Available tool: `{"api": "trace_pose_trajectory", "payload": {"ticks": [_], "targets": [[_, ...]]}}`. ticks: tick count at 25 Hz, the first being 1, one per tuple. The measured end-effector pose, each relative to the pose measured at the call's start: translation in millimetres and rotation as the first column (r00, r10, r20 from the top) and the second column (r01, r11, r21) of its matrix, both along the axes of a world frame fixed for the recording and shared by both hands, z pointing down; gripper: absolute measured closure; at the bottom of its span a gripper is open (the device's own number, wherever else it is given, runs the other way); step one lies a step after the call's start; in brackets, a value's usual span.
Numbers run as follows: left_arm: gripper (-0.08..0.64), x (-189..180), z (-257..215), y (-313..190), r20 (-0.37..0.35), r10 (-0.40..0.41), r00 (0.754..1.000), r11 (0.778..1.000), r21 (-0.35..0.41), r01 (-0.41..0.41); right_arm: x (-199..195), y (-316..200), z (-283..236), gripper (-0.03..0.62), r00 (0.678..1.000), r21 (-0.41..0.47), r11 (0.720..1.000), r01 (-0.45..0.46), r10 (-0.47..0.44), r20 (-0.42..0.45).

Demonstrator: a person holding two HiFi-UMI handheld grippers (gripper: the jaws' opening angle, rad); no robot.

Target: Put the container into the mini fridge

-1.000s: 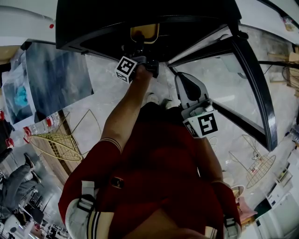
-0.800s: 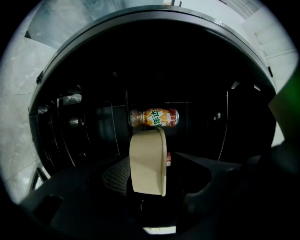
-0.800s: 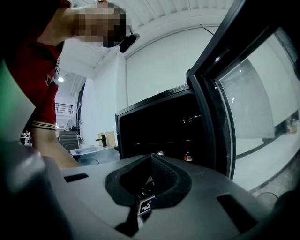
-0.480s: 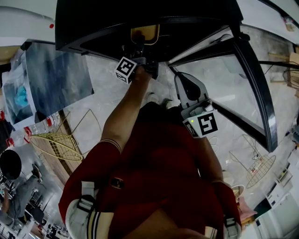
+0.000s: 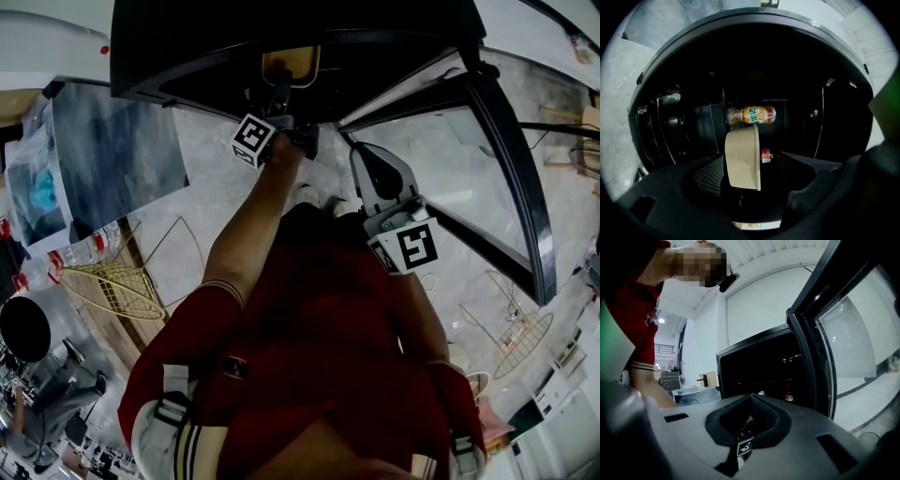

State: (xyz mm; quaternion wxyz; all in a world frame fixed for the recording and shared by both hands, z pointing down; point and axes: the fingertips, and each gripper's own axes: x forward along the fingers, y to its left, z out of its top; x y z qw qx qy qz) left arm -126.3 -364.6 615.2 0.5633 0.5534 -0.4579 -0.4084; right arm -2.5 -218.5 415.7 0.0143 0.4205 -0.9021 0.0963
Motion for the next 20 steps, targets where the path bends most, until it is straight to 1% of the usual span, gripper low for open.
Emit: {"api": "trace_pose_trajectory", "payload": {"ticks": [6, 12, 16, 20], "targets": [[0.224, -3, -10, 11, 0.007, -0.011, 1.0, 1.0, 0.014, 0.011, -1, 2, -5, 0.594, 1.0, 0.0, 1.0, 0.02, -0.02, 0.004], [0.224, -6, -21, 33, 0.013, -0.026, 1.0, 0.999, 0.032, 0.026, 0, 10, -10, 0.594, 0.999, 0.003, 0.999, 0.053, -0.053, 0.012], [0.224, -5, -35, 49, 0.011, -0.023, 1.0, 0.998, 0.053, 0.022, 1, 14, -16, 0.594, 0.997, 0.008, 0.997, 0.072, -0.072, 0.02], [0.225, -2, -53, 68, 0.026, -0.011, 1.0, 0.997, 0.077, 0.009, 3, 19, -22, 0.594, 0.995, 0.011, 0.996, 0.091, -0.091, 0.03]]}}
